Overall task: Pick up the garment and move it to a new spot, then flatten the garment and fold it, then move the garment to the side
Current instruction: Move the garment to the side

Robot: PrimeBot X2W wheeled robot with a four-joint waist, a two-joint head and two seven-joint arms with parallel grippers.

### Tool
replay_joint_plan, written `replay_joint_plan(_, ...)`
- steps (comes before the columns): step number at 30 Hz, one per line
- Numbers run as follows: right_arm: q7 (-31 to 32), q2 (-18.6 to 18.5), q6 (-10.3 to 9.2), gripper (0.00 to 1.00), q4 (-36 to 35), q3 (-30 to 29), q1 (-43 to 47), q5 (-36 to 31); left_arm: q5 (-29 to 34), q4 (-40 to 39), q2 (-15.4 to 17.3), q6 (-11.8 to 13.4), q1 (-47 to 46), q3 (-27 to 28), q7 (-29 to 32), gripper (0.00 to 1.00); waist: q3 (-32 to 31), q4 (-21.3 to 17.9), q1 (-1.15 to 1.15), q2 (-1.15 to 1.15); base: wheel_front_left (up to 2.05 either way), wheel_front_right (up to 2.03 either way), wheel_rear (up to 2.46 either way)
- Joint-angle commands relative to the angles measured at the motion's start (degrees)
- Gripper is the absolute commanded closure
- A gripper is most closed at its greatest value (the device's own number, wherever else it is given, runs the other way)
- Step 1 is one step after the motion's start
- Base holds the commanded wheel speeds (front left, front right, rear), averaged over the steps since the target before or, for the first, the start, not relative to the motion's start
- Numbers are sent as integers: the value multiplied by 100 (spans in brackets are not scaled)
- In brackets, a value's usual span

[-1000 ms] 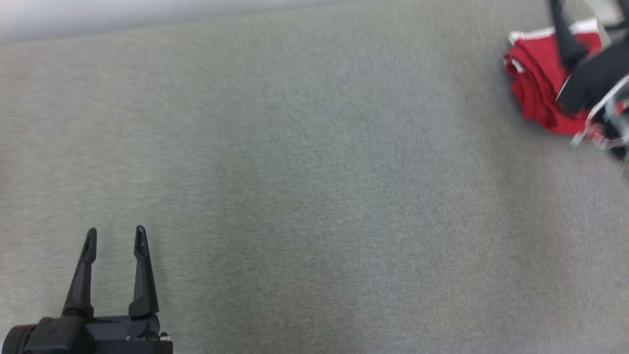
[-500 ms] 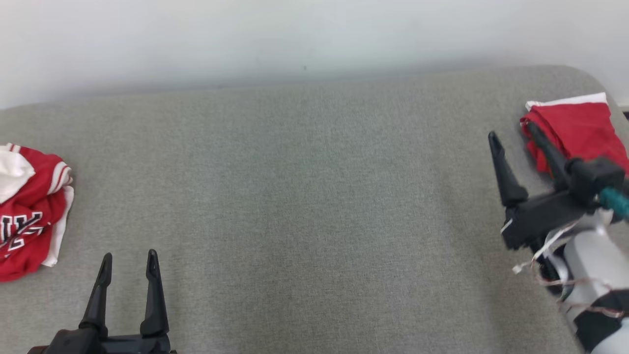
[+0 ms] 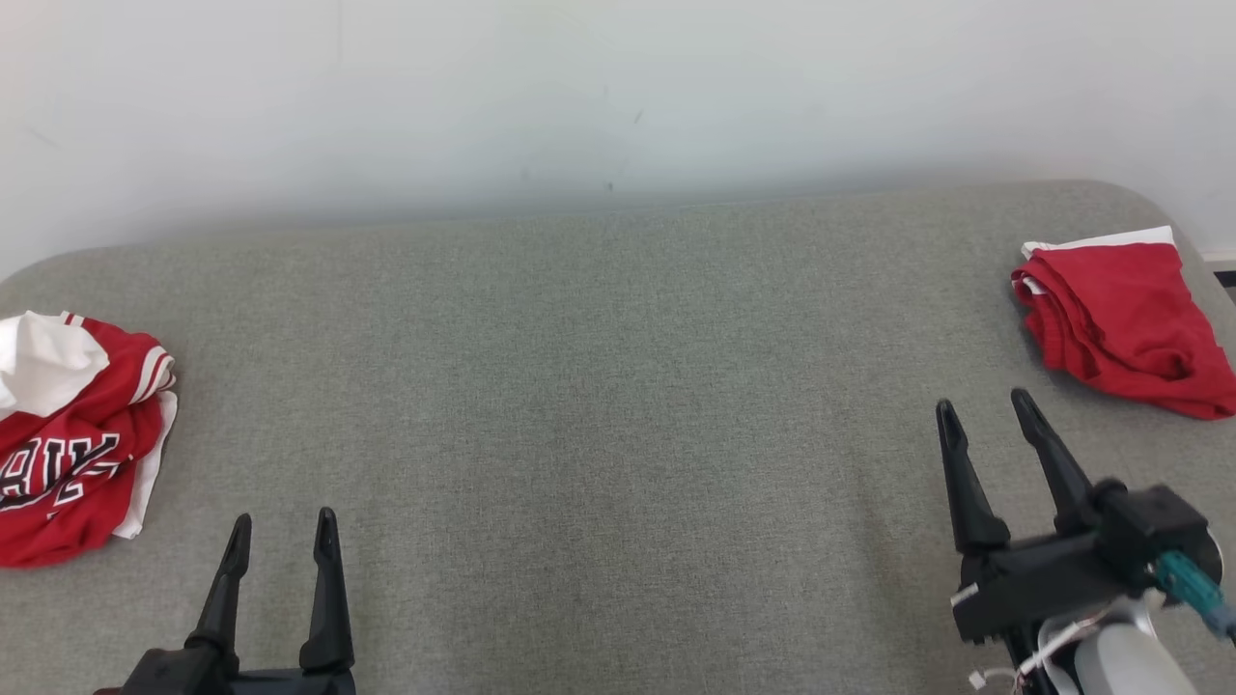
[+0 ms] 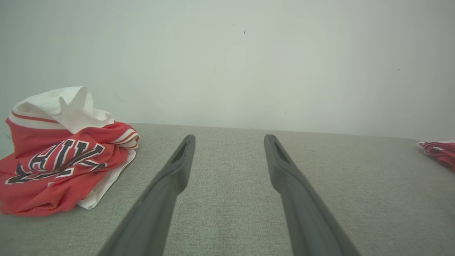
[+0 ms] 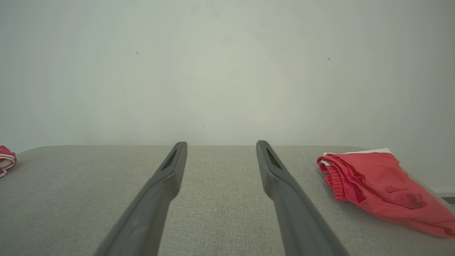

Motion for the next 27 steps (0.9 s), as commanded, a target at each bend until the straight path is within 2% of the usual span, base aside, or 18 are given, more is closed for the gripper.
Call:
replay_joint_plan(1,16,37,-14,0,-60,-50,107,-41,-11,7,-12,-3,-31,8,-17,0,-18,-3,1,0,0,0,0)
replay_joint_plan(12,225,468,-14,0,-727,-437,1123,-284,131,63,-13,-39,127,101,-17,0,-216,-13,1,0,0,0,0)
replay_joint_plan(27,364,676,-14,0,-878,-488,1470,-354,249,146,-13,-22,278,153,-17,0,-367,33,1,0,0,0,0)
